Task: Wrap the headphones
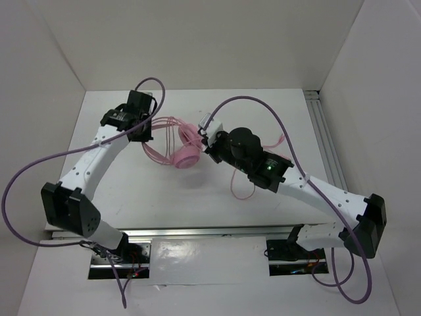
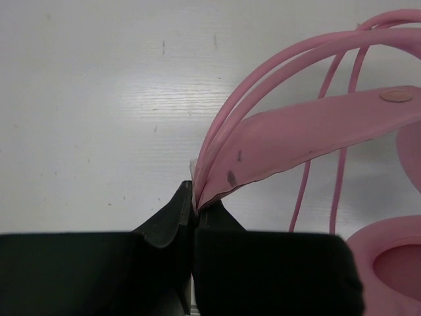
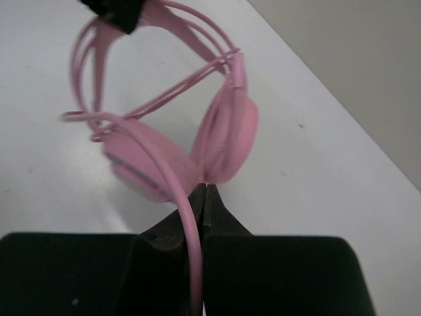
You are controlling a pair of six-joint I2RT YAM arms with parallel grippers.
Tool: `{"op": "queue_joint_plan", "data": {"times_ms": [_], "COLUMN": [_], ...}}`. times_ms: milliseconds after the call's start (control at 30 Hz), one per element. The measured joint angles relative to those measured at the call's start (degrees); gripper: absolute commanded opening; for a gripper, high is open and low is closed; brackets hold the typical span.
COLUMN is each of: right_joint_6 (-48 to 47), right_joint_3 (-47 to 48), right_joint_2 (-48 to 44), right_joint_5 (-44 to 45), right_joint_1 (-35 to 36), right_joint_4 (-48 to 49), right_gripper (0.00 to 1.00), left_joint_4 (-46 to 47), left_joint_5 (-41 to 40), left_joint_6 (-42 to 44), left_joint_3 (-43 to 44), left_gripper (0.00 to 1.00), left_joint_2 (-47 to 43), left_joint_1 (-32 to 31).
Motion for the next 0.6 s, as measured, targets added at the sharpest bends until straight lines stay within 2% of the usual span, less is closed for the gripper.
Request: {"op": "queue_joint_plan", "data": {"times_ms": [100, 233, 400, 600], "right_joint_6": [-3.2, -6.3, -8.1, -8.5], "right_joint_3": [1.2, 4.2, 9.7, 10.3], "right_joint_2": [0.2, 0.8, 5.7, 9.6], "right_joint_5": [3.5, 6.6, 6.0, 3.1], "right_joint_1": [-1.2, -4.1, -10.1, -13.6], "right_joint_4": [-0.7, -0.4, -0.7, 0.0], "right_gripper": [0.0, 0.0, 0.0, 0.0], "left_joint_4": [2.3, 2.6, 4.7, 5.1], "left_joint_5": [1.1, 1.6, 1.7, -2.8], "left_joint_6": [3.3, 6.4, 6.2, 6.0], "left_joint_3": [-5.0, -9.4, -12.7, -12.7], "left_gripper": [0.0, 0.0, 0.0, 0.0], "left_joint_2": [-5.7, -8.9, -12.1, -16.7], "left_joint_1": [-3.1, -7.7, -12.2, -14.9]}}
